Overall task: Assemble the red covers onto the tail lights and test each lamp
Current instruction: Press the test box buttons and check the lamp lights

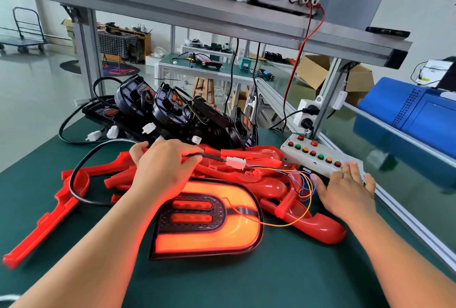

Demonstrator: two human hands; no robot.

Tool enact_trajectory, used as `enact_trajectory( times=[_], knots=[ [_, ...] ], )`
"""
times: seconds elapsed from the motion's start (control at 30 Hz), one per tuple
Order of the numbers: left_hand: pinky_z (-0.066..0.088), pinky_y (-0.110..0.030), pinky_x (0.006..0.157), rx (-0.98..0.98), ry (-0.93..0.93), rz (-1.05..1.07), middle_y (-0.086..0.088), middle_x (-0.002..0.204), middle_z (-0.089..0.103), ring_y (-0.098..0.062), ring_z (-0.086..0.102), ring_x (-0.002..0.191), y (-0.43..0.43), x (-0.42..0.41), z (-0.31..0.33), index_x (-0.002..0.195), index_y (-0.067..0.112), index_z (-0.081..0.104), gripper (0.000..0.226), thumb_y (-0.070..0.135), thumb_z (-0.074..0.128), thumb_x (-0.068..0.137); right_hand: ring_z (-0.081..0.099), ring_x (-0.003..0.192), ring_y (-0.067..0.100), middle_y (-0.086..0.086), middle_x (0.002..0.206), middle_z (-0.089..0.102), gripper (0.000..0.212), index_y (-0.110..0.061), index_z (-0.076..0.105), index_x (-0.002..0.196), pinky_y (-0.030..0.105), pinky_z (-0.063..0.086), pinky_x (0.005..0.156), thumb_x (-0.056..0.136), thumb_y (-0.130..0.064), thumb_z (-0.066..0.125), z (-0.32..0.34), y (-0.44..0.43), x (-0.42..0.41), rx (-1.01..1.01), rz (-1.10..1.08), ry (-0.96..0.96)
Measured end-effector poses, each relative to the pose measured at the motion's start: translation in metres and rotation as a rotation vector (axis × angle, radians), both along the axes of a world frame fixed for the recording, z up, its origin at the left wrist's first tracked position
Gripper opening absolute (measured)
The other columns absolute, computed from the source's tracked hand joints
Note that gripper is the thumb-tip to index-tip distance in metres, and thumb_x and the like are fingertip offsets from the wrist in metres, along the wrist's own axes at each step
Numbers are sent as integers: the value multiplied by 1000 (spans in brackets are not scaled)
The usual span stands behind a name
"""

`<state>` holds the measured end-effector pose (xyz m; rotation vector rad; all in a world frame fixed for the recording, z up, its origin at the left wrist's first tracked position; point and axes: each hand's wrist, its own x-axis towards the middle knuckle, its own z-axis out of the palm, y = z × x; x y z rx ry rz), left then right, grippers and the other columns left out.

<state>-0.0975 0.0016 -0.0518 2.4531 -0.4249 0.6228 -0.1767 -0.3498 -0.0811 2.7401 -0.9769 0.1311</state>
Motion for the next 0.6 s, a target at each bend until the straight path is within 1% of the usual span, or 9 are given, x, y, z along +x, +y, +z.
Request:
enact_trajectory(
  times=[0.13, 0.23, 0.33, 0.4, 0.5, 0.6],
  knots=[
    [16, -45, 103, -1, 1, -2, 20, 90, 58, -14, 52, 110, 0, 0, 0, 103, 47, 69, 18, 44, 55, 93, -5, 152, 19, 9, 164, 9, 91, -8, 32, 149, 47, 0, 120, 90, -71, 2, 1, 0, -1, 10, -1, 4],
    [15, -45, 103, -3, -3, -2, 18, 95, 62, -14, 52, 111, 0, 0, 0, 103, 47, 69, 18, 44, 55, 93, -4, 152, 19, 8, 164, 10, 91, -8, 30, 150, 49, 0, 119, 90, -71, 3, 4, 0, 0, 14, -1, 9],
    [15, -45, 103, 11, -6, 2, 19, 88, 58, -15, 52, 111, 0, 1, -1, 103, 48, 68, 18, 44, 54, 93, -1, 152, 20, 9, 163, 16, 90, -8, 34, 147, 51, 1, 118, 90, -70, 3, 7, -2, 0, 19, 9, -8],
    [14, -44, 103, 12, -1, 1, 18, 88, 60, -16, 51, 113, 0, 1, -1, 104, 49, 68, 19, 45, 54, 93, 0, 151, 22, 10, 162, 19, 89, -8, 37, 144, 52, 2, 117, 90, -70, 3, 7, -3, -1, 27, 15, -21],
    [13, -44, 105, 4, 4, 3, 16, 90, 65, -18, 51, 116, 0, 1, -2, 105, 49, 68, 19, 46, 54, 93, 3, 151, 23, 11, 162, 17, 88, -8, 37, 144, 50, 3, 118, 90, -70, 5, 6, -2, 1, 47, 20, -65],
    [11, -43, 104, 7, -8, 5, 17, 88, 62, -17, 50, 117, 0, 1, -3, 105, 49, 68, 19, 47, 54, 93, 10, 151, 22, 11, 163, 14, 84, -6, 38, 142, 48, 6, 118, 93, -67, 9, 4, 0, 5, 50, 62, -109]
  ],
)
